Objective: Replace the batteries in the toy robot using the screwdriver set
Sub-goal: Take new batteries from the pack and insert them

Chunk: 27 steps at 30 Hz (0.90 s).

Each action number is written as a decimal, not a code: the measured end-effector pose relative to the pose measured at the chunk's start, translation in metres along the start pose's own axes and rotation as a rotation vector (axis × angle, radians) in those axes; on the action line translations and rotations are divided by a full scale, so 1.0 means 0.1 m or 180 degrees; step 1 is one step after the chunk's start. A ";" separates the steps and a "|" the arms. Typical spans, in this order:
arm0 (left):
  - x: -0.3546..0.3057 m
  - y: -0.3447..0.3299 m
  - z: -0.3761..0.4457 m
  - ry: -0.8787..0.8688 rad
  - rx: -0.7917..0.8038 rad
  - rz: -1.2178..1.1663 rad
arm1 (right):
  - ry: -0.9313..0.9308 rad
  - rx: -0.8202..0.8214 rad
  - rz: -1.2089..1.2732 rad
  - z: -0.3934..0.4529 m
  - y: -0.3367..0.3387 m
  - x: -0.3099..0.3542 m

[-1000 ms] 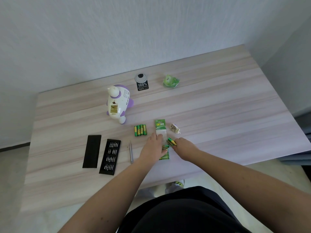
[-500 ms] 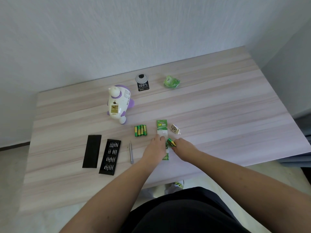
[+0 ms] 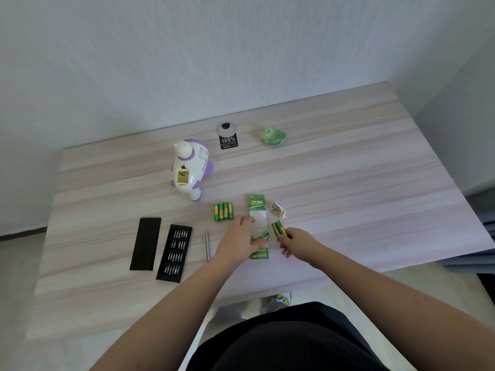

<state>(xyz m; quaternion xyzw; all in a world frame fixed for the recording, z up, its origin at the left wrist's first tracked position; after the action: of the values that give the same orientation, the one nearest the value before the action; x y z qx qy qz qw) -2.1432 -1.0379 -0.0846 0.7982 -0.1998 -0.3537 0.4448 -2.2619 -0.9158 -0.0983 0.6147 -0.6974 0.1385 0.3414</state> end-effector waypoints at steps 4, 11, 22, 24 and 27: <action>-0.08 0.31 -0.09 0.0296 -0.0350 -0.0892 | 0.0229 0.0186 0.1188 -0.21 0.03 0.20; -0.34 1.02 -0.30 0.0137 -0.0628 -0.2443 | 0.1073 0.0440 0.1149 -0.56 -0.04 0.95; -0.19 2.15 -0.85 -0.0223 -0.1552 -0.2171 | 0.2088 0.0265 0.0375 -0.94 -0.29 1.93; -0.10 2.29 -0.94 -0.0336 -0.1730 -0.2086 | 0.2208 0.0249 0.0288 -1.00 -0.38 2.11; 0.03 2.53 -1.08 -0.0534 -0.1944 -0.1915 | 0.2342 0.0165 0.0241 -1.09 -0.52 2.34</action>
<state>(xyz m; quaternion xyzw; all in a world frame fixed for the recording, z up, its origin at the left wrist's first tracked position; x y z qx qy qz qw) -2.0616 -1.1111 0.1678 0.6212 0.1200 -0.5740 0.5199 -2.1814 -1.0385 0.1208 0.5060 -0.5465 0.3803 0.5483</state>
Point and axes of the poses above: each hand's wrist, its own z-axis towards the middle knuckle, its own y-axis out of the back of the hand, x = y × z, the point moved 6 cm from there along z, towards the middle knuckle, and after that the axes turned 8 degrees about z, right-handed, at the moved point
